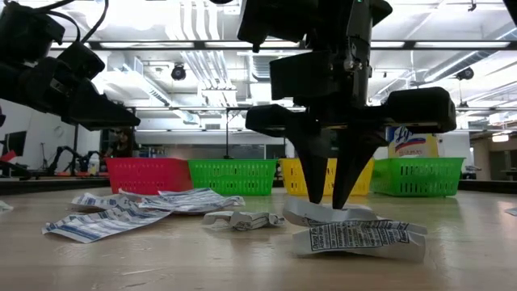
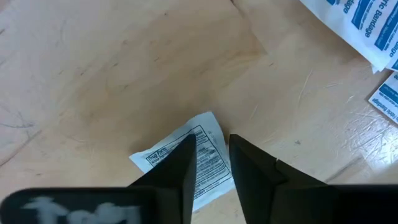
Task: Pick & Place First Aid Supplies
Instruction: Put the blue alcohol pad into the right green bin
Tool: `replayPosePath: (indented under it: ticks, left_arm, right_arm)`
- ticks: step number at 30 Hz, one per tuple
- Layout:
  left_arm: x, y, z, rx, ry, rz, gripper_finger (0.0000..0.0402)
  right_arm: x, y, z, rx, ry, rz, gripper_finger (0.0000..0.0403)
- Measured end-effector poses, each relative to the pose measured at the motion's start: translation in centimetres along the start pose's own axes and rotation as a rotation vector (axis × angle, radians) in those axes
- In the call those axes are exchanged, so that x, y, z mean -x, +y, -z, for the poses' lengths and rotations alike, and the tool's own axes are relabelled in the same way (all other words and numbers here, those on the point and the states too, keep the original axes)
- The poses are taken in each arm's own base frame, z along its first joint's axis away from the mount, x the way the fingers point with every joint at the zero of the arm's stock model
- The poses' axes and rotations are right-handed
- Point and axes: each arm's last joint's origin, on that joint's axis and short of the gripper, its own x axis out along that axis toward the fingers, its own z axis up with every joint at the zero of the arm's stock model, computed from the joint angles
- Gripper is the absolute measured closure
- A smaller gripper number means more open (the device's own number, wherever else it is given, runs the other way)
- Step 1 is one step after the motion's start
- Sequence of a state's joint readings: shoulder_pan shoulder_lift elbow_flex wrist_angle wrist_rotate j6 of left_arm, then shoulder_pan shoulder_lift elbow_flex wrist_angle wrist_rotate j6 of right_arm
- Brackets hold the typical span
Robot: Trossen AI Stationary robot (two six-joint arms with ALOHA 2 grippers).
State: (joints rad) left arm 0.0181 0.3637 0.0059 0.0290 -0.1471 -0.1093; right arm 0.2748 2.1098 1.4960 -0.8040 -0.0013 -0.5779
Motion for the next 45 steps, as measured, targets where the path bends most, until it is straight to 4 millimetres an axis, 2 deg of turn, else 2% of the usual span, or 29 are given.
replayPosePath:
  ticks: [12,28,34,39,45]
  left_arm:
    - [0.0,0.0,0.0,0.0,0.0,0.0,0.0289]
    - [0.0,0.0,0.0,-0.001,0.0,0.0,0.0289]
    - [0.0,0.0,0.0,-0.001,0.0,0.0,0.0289]
    - [0.0,0.0,0.0,-0.001,0.0,0.0,0.0289]
    - [0.0,0.0,0.0,-0.001,0.0,0.0,0.0289]
  right_arm:
    - [0.0,0.0,0.0,-0.003,0.001,0.001,0.0373]
    - [0.9,-0.5,-0.7,-0.011,-0.025,0.02,0.0394]
    - [1.9,-0.9,-0.8,-0.123,0.041,0.095,0.0394]
    - [3.8,-1.6,-0.8,-0.322,0.133,0.227,0.0395]
    - [6.2,-2.2,-1.1,-0.527,0.144,0.291,0.0394]
